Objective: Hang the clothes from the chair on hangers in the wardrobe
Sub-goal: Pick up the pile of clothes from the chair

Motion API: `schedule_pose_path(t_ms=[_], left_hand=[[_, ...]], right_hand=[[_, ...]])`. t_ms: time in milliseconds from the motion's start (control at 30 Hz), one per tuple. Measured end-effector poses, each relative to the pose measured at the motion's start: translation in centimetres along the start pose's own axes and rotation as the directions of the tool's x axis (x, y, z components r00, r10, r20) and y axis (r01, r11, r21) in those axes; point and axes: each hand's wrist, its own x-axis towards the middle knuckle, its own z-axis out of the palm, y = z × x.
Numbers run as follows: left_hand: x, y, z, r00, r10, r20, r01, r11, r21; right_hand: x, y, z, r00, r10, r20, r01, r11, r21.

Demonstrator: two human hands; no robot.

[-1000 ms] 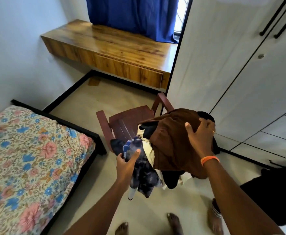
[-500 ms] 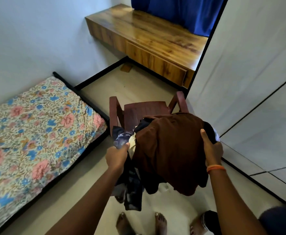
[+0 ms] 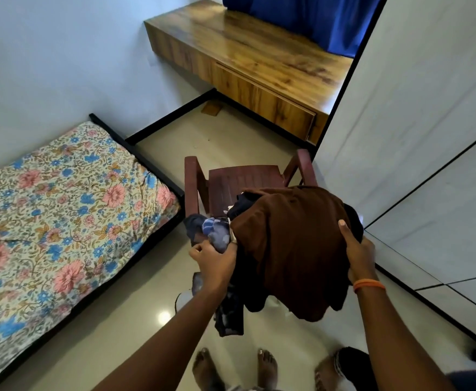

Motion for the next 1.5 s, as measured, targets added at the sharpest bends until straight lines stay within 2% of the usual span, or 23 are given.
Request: schedule_pose_path(t_ms=[67, 133, 200, 267, 333, 400, 500, 600, 667, 733, 767, 833, 900, 933, 1000, 1067, 1134, 1200, 1267, 1300, 1334, 1400, 1500], left_hand=[[-0.2, 0.2, 0.3, 0.995, -0.088, -0.044, 0.085, 0.994, -0.070], [-0.3, 0.7, 0.5, 0.989, -0.145, -0.031, 0.138, 0.977, -0.164], [0.0, 1.2, 0.7, 0.980, -0.199, 0.011, 0.197, 0.956, -0.216], [0.6, 1.3, 1.0, 0.966, -0.252, 0.056, 0.258, 0.945, -0.202], [1.0, 1.5, 1.1, 0.968, -0.234, 0.087, 0.242, 0.965, -0.101], [1.3, 1.9, 1.1, 0.979, -0.177, 0.098, 0.172, 0.983, 0.061], [1.9, 2.3, 1.1, 0.987, -0.106, 0.122, 0.068, 0.957, 0.282], [2.7, 2.2, 1.0, 0.988, -0.071, 0.139, 0.008, 0.912, 0.411], [3.0, 2.4, 1.0, 0.989, -0.043, 0.141, -0.029, 0.881, 0.472], [3.3, 2.4, 1.3, 0.991, -0.021, 0.131, -0.052, 0.849, 0.526], [3.2, 2.4, 1.5, 0.993, -0.020, 0.114, -0.045, 0.845, 0.533], [3.0, 2.2, 1.7, 0.997, -0.017, 0.075, -0.024, 0.857, 0.514], [2.6, 1.9, 1.9, 0.998, -0.034, 0.047, 0.007, 0.878, 0.479], [2.6, 1.7, 2.0, 0.998, -0.041, 0.037, 0.020, 0.889, 0.458], [2.3, 1.7, 1.9, 0.998, -0.050, 0.028, 0.033, 0.907, 0.421], [2.2, 1.8, 1.9, 0.998, -0.060, 0.026, 0.045, 0.916, 0.399], [2.2, 1.8, 1.8, 0.998, -0.066, 0.025, 0.051, 0.920, 0.388], [2.2, 1.9, 1.8, 0.998, -0.064, 0.021, 0.051, 0.919, 0.390], [2.2, 1.8, 1.9, 0.998, -0.065, 0.022, 0.051, 0.918, 0.393], [2.2, 1.8, 1.9, 0.997, -0.068, 0.023, 0.054, 0.919, 0.390], [2.1, 1.9, 1.9, 0.997, -0.073, 0.026, 0.057, 0.920, 0.389], [1.8, 2.3, 1.7, 0.995, -0.089, 0.041, 0.067, 0.922, 0.382], [1.9, 2.4, 1.6, 0.995, -0.092, 0.049, 0.068, 0.928, 0.366]], right_hand=[[0.3, -0.1, 0.2, 1.000, 0.030, -0.009, -0.029, 0.996, 0.080], [0.7, -0.5, 0.3, 0.996, 0.088, 0.026, -0.091, 0.985, 0.148], [1.0, -1.1, 0.3, 0.989, 0.143, 0.046, -0.147, 0.982, 0.119], [0.6, -1.6, 0.9, 0.987, 0.162, -0.011, -0.161, 0.986, 0.042], [-0.3, -1.9, 1.7, 0.987, 0.040, -0.153, -0.064, 0.985, -0.157], [-1.1, -2.0, 2.2, 0.967, -0.131, -0.217, 0.042, 0.928, -0.370], [-1.5, -1.7, 2.4, 0.932, -0.300, -0.202, 0.156, 0.837, -0.525], [-2.0, -1.8, 3.0, 0.865, -0.479, -0.151, 0.252, 0.673, -0.696], [-3.6, -2.2, 3.8, 0.826, -0.553, -0.107, 0.300, 0.592, -0.748], [-5.7, -1.9, 4.4, 0.799, -0.598, -0.061, 0.370, 0.570, -0.734], [-7.1, -2.0, 4.6, 0.799, -0.600, -0.044, 0.411, 0.598, -0.688], [-8.9, -2.3, 4.5, 0.852, -0.513, -0.104, 0.398, 0.764, -0.508], [-7.4, -2.5, 3.9, 0.955, -0.194, -0.224, 0.153, 0.971, -0.184], [-5.8, -2.2, 3.2, 0.976, -0.046, -0.211, 0.042, 0.999, -0.022], [-2.1, -1.0, 1.7, 0.991, 0.114, -0.071, -0.106, 0.988, 0.112], [0.9, 0.2, 0.4, 0.986, 0.165, 0.037, -0.165, 0.986, 0.020], [2.9, 0.4, -1.0, 0.989, 0.138, 0.058, -0.130, 0.983, -0.127], [4.4, 0.9, -2.2, 0.965, 0.177, 0.192, -0.157, 0.981, -0.116], [5.3, 2.6, -3.1, 0.905, 0.255, 0.340, -0.231, 0.967, -0.109], [5.6, 3.4, -3.2, 0.900, 0.263, 0.347, -0.229, 0.964, -0.136], [5.9, 4.1, -3.0, 0.889, 0.276, 0.365, -0.262, 0.961, -0.088], [6.0, 4.0, -2.6, 0.942, 0.204, 0.267, -0.190, 0.979, -0.077], [5.4, 2.0, -2.9, 0.999, -0.036, 0.025, 0.042, 0.964, -0.262]])
